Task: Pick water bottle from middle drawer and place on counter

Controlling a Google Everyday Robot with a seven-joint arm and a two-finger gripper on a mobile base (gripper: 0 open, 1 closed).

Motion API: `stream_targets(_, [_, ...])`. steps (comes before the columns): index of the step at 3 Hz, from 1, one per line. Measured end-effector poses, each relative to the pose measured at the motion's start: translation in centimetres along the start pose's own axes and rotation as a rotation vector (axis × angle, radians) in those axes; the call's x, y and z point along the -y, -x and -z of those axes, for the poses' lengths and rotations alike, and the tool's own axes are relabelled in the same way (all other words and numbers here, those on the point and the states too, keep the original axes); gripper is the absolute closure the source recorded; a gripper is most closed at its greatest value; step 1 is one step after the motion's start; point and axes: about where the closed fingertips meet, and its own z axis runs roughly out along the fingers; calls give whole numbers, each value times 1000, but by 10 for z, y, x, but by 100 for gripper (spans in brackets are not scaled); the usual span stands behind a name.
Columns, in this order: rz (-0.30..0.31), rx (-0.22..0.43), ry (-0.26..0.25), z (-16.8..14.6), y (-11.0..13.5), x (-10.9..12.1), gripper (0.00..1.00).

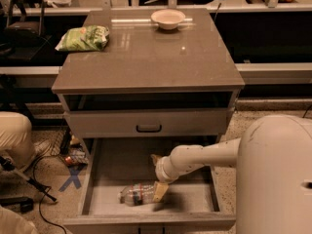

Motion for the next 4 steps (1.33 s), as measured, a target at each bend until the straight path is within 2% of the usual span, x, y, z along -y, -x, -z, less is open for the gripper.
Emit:
stream_targets(1, [-7,11,10,-8,-5,-2,16])
stream_targets(3, [-25,6,14,-13,-10,-3,63])
stream_targets(4, [-52,-1,-17,0,-13,0,86])
